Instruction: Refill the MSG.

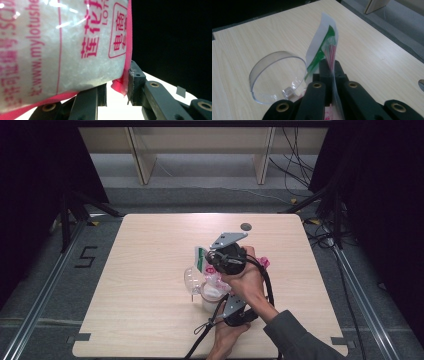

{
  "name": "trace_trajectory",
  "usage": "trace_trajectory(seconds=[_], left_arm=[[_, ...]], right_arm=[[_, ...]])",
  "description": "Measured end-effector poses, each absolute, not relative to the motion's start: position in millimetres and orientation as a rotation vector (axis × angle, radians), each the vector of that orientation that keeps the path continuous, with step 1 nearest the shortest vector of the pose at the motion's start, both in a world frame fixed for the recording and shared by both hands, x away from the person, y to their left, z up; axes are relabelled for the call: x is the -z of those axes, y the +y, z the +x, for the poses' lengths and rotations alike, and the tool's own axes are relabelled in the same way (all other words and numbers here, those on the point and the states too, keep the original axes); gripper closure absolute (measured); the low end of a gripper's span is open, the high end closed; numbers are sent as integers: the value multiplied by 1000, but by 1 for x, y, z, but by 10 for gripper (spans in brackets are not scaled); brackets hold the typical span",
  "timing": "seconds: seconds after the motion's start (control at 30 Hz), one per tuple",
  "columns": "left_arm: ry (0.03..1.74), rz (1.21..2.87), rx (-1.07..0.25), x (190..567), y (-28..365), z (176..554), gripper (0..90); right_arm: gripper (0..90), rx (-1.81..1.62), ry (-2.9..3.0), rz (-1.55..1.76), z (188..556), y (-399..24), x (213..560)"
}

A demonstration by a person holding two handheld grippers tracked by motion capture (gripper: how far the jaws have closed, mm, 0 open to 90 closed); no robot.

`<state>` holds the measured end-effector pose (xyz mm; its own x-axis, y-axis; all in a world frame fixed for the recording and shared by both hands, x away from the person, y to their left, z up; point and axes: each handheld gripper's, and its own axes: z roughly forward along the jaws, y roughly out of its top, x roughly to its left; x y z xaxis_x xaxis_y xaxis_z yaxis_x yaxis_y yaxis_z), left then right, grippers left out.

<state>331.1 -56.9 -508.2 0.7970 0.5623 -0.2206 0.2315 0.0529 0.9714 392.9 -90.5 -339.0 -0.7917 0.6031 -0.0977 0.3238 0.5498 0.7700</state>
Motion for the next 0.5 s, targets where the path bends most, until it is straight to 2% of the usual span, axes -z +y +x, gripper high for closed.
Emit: trace_trajectory(seconds=[0.5], left_arm=[[665, 1586, -307, 511, -52, 330, 702]], right_arm=[[900, -1231, 2396, 808, 389, -103, 339]])
